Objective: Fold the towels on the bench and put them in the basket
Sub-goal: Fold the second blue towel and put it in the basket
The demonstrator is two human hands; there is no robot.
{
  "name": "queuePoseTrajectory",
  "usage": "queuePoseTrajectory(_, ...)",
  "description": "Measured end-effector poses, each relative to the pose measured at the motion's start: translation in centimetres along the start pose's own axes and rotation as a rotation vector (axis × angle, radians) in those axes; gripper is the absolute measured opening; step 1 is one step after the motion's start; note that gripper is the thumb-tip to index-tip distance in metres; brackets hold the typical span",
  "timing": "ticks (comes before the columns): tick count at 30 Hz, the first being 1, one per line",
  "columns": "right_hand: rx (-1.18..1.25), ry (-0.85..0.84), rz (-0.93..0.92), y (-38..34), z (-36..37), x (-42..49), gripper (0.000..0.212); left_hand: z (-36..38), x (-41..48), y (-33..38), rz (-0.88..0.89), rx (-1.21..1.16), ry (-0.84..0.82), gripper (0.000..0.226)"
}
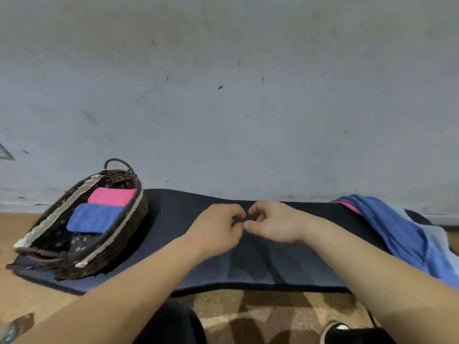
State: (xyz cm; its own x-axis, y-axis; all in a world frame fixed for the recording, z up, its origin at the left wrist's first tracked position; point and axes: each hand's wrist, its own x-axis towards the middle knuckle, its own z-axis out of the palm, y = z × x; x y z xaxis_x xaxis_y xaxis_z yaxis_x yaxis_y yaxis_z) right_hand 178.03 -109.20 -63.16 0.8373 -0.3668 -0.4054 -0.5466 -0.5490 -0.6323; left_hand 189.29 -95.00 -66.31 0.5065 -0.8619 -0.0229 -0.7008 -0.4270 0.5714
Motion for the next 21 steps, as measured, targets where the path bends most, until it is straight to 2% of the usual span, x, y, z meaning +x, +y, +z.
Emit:
queuePoseTrajectory(2,-0.151,-0.008,0.025,3.5,-1.5,-1.1,0.03,2.0,1.0,2.6,0.025,-0.016,-0.041,0.027)
queuePoseTrajectory(4,-0.123,0.121,0.042,7.0,-3.0,-1.6,0.026,4.2,2.0,5.0,0.058,-0.043,-0.089,0.028)
queuePoseTrajectory(6,-0.016,0.256,0.074,10.3,-4.7,-2.1,0.027,6.2,3.1,7.2,0.081,-0.047,-0.14,0.03)
queuePoseTrajectory(11,-0.023,0.345,0.257,19.7,-8.1,-3.4,0.033,10.7,5.8,11.9,0.115,0.0,-0.2,0.037)
queuePoseTrajectory(13,-0.008,0.458,0.314,23.4,-8.8,-3.8,0.036,12.0,6.3,12.9,0.126,0.042,-0.199,0.037)
queuePoseTrajectory(16,0.009,0.657,0.417,27.7,-10.0,-4.2,0.026,14.0,7.1,14.3,0.145,0.059,-0.212,0.035)
queuePoseTrajectory(18,0.029,0.76,0.466,30.3,-10.5,-4.4,0.034,15.3,7.5,15.4,0.154,0.072,-0.235,0.036)
queuePoseTrajectory(21,0.1,0.771,0.525,33.1,-10.3,-4.3,0.034,16.4,7.7,16.4,0.171,0.084,-0.243,0.036)
